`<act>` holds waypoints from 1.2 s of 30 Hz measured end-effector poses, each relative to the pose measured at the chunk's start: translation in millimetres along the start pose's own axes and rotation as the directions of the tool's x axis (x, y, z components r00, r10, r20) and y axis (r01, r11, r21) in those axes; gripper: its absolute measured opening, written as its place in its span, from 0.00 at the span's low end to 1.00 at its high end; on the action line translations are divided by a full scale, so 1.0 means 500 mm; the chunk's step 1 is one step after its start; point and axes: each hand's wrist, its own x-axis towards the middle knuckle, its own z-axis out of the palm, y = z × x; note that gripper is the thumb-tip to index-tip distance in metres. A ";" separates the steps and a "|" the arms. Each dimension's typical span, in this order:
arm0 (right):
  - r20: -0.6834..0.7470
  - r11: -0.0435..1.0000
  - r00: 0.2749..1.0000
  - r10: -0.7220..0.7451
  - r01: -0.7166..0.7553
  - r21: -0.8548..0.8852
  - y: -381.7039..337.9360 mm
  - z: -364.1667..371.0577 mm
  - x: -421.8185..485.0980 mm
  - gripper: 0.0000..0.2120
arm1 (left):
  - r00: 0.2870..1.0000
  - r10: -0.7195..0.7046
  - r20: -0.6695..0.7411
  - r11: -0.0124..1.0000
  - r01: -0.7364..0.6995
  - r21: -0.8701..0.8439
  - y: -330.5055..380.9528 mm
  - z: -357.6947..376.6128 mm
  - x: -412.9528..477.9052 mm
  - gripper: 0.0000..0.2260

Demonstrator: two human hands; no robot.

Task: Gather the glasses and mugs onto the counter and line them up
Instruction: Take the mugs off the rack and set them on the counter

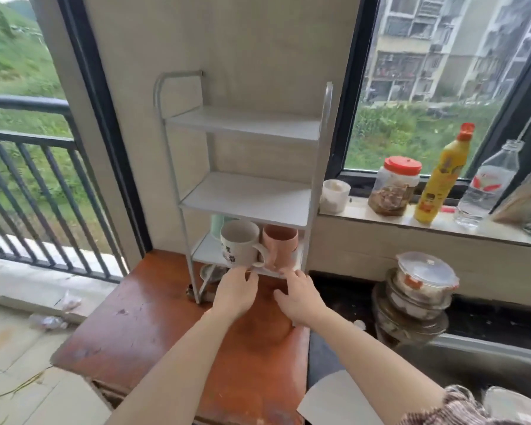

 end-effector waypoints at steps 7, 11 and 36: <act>0.028 0.751 0.951 0.307 -0.260 0.607 -0.024 0.018 0.068 0.21 | 0.968 -0.150 0.202 0.822 0.236 -0.519 -0.001 0.011 0.087 0.15; 0.139 0.562 0.910 0.390 -0.355 0.747 -0.042 0.009 0.088 0.14 | 0.907 -0.204 0.369 0.556 0.417 -0.719 -0.002 0.010 0.111 0.11; 0.010 0.578 0.930 0.367 -0.236 0.781 -0.063 0.017 0.055 0.23 | 0.874 -0.355 0.332 0.415 0.466 -0.782 -0.043 -0.053 0.072 0.08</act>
